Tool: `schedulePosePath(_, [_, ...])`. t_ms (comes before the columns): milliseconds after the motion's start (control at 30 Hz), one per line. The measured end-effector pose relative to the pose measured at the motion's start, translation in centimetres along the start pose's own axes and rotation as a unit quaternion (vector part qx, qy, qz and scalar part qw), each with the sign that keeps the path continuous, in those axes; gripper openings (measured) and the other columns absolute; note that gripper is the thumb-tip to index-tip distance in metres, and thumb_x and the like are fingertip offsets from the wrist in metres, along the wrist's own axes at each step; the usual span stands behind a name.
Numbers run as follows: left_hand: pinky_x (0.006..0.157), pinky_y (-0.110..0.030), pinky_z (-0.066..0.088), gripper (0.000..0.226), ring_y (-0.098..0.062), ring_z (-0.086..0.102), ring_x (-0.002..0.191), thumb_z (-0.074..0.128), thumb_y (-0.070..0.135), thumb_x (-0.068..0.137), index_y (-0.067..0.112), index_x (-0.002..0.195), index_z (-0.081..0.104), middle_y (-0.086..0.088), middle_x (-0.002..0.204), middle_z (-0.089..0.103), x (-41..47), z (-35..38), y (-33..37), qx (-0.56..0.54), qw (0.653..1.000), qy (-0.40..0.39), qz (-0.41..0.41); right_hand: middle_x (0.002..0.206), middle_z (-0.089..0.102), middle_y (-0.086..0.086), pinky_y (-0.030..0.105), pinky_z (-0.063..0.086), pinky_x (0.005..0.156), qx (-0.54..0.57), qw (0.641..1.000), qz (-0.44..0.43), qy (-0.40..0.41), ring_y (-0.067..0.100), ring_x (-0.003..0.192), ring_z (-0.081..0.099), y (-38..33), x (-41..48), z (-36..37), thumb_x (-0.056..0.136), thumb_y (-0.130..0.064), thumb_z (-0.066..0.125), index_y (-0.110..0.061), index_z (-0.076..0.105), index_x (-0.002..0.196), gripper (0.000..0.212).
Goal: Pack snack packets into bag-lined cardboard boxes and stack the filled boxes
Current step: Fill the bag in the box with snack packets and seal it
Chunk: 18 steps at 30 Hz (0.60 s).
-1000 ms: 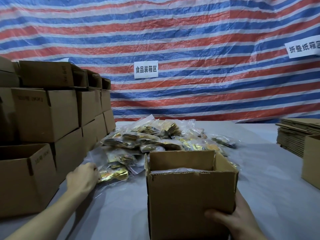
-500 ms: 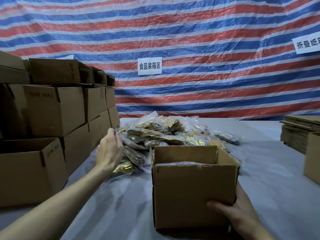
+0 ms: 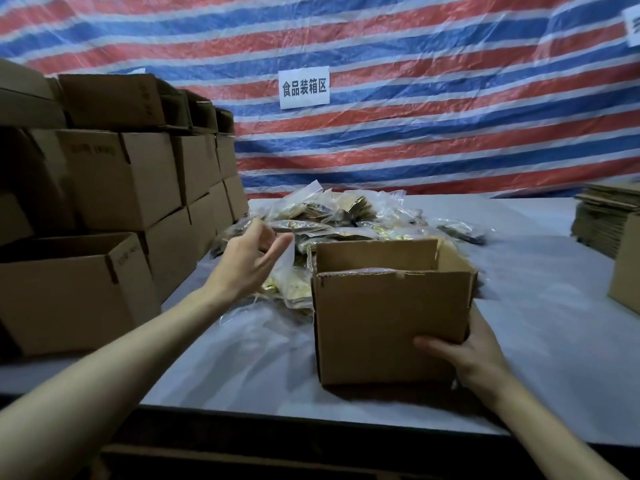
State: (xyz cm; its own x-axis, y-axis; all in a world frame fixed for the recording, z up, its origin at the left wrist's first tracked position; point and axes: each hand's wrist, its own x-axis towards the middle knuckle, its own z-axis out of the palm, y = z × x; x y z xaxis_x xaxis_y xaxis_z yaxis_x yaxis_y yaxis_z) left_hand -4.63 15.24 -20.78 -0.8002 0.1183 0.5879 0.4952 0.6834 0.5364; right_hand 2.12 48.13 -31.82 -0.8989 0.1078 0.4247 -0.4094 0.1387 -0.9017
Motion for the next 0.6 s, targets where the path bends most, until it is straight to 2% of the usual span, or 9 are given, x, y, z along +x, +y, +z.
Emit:
schedulePosePath(67, [0.080, -0.030, 0.058, 0.060, -0.019, 0.064, 0.103, 0.059, 0.064, 0.081, 0.015, 0.116, 0.054, -0.002, 0.117, 0.062, -1.1, 0.2, -1.6, 0.038, 0.994, -0.100, 0.012, 0.108, 0.075, -0.017, 0.012, 0.054, 0.076, 0.006, 1.000, -0.005, 0.002, 0.002, 0.097, 0.071, 0.0, 0.0, 0.1, 0.038, -0.044, 0.093, -0.031, 0.057, 0.126, 0.096])
schedulePosePath(133, [0.090, -0.030, 0.054, 0.074, -0.016, 0.056, 0.118, 0.070, 0.057, 0.083, 0.017, 0.139, 0.045, -0.001, 0.141, 0.050, -2.0, 0.4, -3.3, 0.151, 0.972, -0.171, 0.053, 0.107, 0.075, -0.017, 0.011, 0.053, 0.075, 0.009, 1.000, -0.008, 0.002, 0.001, 0.096, 0.071, 0.0, 0.0, 0.1, 0.039, -0.043, 0.093, -0.031, 0.057, 0.125, 0.094])
schedulePosePath(200, [0.085, -0.038, 0.056, 0.078, -0.018, 0.054, 0.124, 0.075, 0.050, 0.085, 0.020, 0.148, 0.039, 0.003, 0.150, 0.044, -2.6, 0.7, -4.4, 0.258, 0.952, -0.144, 0.083, 0.106, 0.076, -0.017, 0.011, 0.053, 0.074, 0.015, 1.000, -0.010, 0.001, 0.001, 0.095, 0.071, 0.0, 0.0, 0.2, 0.039, -0.043, 0.093, -0.030, 0.057, 0.125, 0.094])
schedulePosePath(233, [0.083, -0.042, 0.057, 0.072, -0.020, 0.055, 0.123, 0.076, 0.046, 0.087, 0.019, 0.146, 0.044, 0.002, 0.147, 0.047, -2.6, 0.7, -4.6, 0.270, 0.952, -0.120, 0.079, 0.106, 0.076, -0.017, 0.011, 0.053, 0.074, 0.018, 1.000, -0.009, 0.000, 0.001, 0.096, 0.071, 0.0, 0.1, 0.2, 0.039, -0.043, 0.093, -0.029, 0.057, 0.126, 0.096])
schedulePosePath(300, [0.084, -0.043, 0.055, 0.042, -0.024, 0.060, 0.114, 0.078, 0.028, 0.089, 0.012, 0.125, 0.064, -0.003, 0.128, 0.061, -1.9, 0.6, -4.8, 0.215, 0.970, -0.095, 0.060, 0.107, 0.076, -0.017, 0.011, 0.054, 0.074, 0.022, 1.000, -0.009, -0.004, 0.001, 0.096, 0.072, 0.0, 0.1, 0.1, 0.039, -0.042, 0.093, -0.027, 0.055, 0.131, 0.101])
schedulePosePath(367, [0.082, -0.040, 0.054, 0.012, -0.030, 0.068, 0.098, 0.076, 0.005, 0.088, 0.002, 0.099, 0.076, -0.011, 0.105, 0.070, -1.1, 0.3, -4.5, 0.157, 0.984, -0.079, 0.042, 0.107, 0.075, -0.017, 0.011, 0.054, 0.074, 0.022, 1.000, -0.010, -0.006, 0.002, 0.096, 0.072, 0.0, 0.1, 0.1, 0.039, -0.041, 0.093, -0.025, 0.053, 0.135, 0.104])
schedulePosePath(400, [0.079, -0.036, 0.055, 0.006, -0.031, 0.070, 0.090, 0.076, -0.001, 0.087, -0.001, 0.092, 0.077, -0.014, 0.097, 0.073, -0.6, 0.0, -4.1, 0.138, 0.988, -0.054, 0.030, 0.108, 0.075, -0.016, 0.012, 0.054, 0.074, 0.021, 1.000, -0.011, -0.007, 0.002, 0.097, 0.072, 0.0, 0.1, 0.1, 0.039, -0.041, 0.093, -0.025, 0.053, 0.136, 0.106])
schedulePosePath(500, [0.072, -0.024, 0.055, 0.008, -0.017, 0.069, 0.074, 0.072, 0.004, 0.091, 0.001, 0.096, 0.078, -0.013, 0.092, 0.075, 0.8, -1.2, -2.3, 0.085, 0.996, 0.012, -0.009, 0.110, 0.075, -0.013, 0.016, 0.055, 0.077, 0.024, 1.000, -0.009, -0.007, 0.006, 0.100, 0.072, -0.1, 0.1, 0.1, 0.039, -0.040, 0.093, -0.024, 0.052, 0.138, 0.108])
schedulePosePath(600, [0.073, -0.040, 0.061, 0.014, -0.023, 0.068, 0.073, 0.069, 0.015, 0.095, 0.004, 0.100, 0.076, -0.011, 0.088, 0.073, 3.0, -2.8, -0.2, 0.072, 0.995, 0.063, -0.025, 0.112, 0.075, -0.012, 0.018, 0.056, 0.080, 0.026, 1.000, -0.006, -0.007, 0.008, 0.103, 0.071, -0.2, 0.1, 0.1, 0.040, -0.041, 0.094, -0.026, 0.051, 0.138, 0.108])
